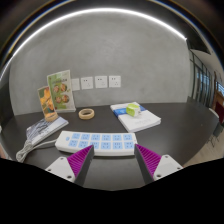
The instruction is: Unplug charger
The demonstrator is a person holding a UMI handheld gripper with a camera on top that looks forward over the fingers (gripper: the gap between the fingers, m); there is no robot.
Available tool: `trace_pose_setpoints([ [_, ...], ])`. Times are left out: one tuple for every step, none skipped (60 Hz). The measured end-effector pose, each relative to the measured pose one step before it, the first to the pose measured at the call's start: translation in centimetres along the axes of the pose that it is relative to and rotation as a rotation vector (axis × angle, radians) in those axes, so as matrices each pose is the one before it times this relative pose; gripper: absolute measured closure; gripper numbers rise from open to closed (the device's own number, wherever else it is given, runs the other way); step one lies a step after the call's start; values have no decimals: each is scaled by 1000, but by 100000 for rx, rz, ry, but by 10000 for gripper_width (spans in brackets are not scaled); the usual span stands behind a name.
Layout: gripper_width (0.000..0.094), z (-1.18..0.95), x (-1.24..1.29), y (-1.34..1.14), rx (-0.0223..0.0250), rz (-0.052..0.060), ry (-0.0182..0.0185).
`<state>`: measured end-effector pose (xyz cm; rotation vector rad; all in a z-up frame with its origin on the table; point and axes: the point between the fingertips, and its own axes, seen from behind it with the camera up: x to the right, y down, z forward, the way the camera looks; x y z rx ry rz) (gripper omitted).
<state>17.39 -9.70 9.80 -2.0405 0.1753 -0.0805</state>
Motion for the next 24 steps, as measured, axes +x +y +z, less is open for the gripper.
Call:
trace_pose_setpoints([
  [104, -608, -130, 426, -573, -577, 705],
  [104, -595, -126, 403, -566, -630, 599],
  [105, -619, -96, 328, -267, -881, 445],
  [105, -609, -106, 227, -132, -773, 229],
  [106, -567, 45, 134, 281, -558, 580],
  [106, -519, 136, 106, 508, -389, 894],
  [106, -490, 204, 122, 490, -532, 1019],
  [106, -492, 265, 136, 403, -772, 941],
  [107, -448, 279, 116, 453, -1038, 927],
  [106, -431, 366, 105, 556, -1275, 1052],
  [107, -362, 558, 41, 388, -1526, 1094],
  [106, -395, 462, 97, 521, -1275, 1435],
  [107, -438, 385, 130, 115, -327, 938],
  [105, -353, 309, 174, -250, 549, 398],
  [104, -350, 257, 188, -206, 799, -71],
  [107, -345, 269, 108, 108, 131, -79],
  [109, -305, 365, 81, 255, -305, 211],
  [108, -257, 413, 127, 87, 28, 361],
  [107, -261, 449, 157, -35, 370, 419],
  [108, -173, 446, 263, 146, 371, 387],
  [108, -190, 351, 107, 174, 486, -311],
  [108, -151, 260, 50, 444, 722, -790],
  [107, -130, 212, 39, 543, 876, -1013],
  [109, -145, 241, 37, 384, 967, -1016],
])
